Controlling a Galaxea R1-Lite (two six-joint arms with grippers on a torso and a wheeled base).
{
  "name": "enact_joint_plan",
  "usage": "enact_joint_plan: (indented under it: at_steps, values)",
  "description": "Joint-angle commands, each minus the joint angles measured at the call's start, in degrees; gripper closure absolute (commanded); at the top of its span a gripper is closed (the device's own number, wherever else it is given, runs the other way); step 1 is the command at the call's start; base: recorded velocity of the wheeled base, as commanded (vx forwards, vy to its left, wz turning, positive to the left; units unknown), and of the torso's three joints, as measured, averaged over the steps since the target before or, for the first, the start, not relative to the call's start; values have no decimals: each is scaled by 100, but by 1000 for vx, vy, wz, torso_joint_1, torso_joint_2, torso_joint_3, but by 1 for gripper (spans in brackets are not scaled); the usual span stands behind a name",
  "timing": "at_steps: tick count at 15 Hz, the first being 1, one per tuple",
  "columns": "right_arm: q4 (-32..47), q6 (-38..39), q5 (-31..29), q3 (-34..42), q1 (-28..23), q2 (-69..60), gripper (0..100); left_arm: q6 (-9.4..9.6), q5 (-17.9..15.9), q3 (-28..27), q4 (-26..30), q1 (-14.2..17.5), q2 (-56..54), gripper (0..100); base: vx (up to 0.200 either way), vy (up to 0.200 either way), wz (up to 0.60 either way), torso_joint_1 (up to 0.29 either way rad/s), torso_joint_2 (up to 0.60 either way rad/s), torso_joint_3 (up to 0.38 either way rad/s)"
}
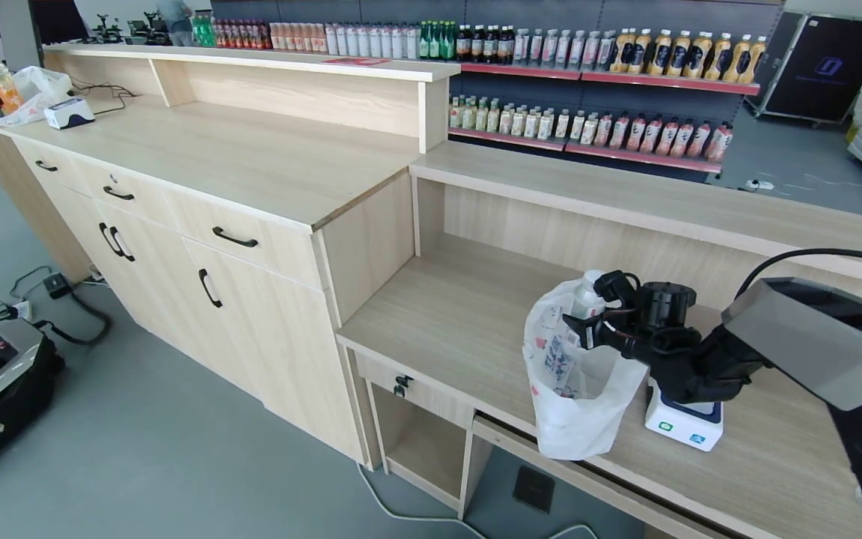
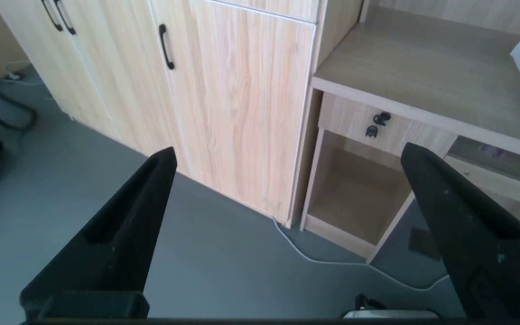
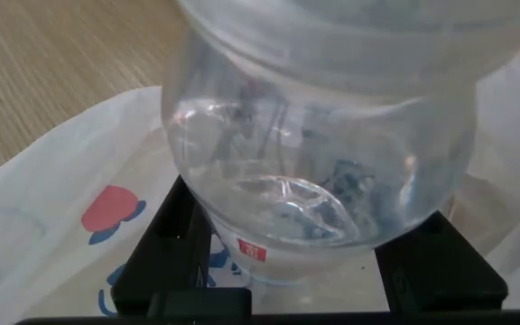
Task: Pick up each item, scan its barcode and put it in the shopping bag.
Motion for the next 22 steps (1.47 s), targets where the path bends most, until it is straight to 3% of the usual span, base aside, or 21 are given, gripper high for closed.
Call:
enact_joint_plan:
  at_steps: [1, 8, 9, 14, 19, 20, 22]
  values:
    - [9, -5, 8, -18, -49, 46, 100, 0, 0, 0, -1, 0, -2, 0, 0, 0, 0, 0, 0, 0]
    - [18, -119, 8, 114, -145, 28, 100, 0, 0, 0, -1, 0, -2, 0, 0, 0, 0, 0, 0, 0]
    - [9, -128, 8, 193, -154, -7, 0, 0, 0, 0, -1, 0, -2, 0, 0, 0, 0, 0, 0, 0]
    - [106, -40, 8, 456, -189, -877, 0, 0, 0, 0, -1, 0, -2, 0, 0, 0, 0, 0, 0, 0]
    - [343, -128, -1, 2135, -462, -3426, 0, 0, 0, 0, -1, 0, -2, 0, 0, 0, 0, 0, 0, 0]
    - [370, -480, -1, 2803, -752, -4138, 0, 0, 0, 0, -1, 0, -2, 0, 0, 0, 0, 0, 0, 0]
    - [361, -998, -18, 3366, -1165, -4841, 0, 0, 0, 0, -1, 0, -2, 0, 0, 0, -300, 1, 1, 6]
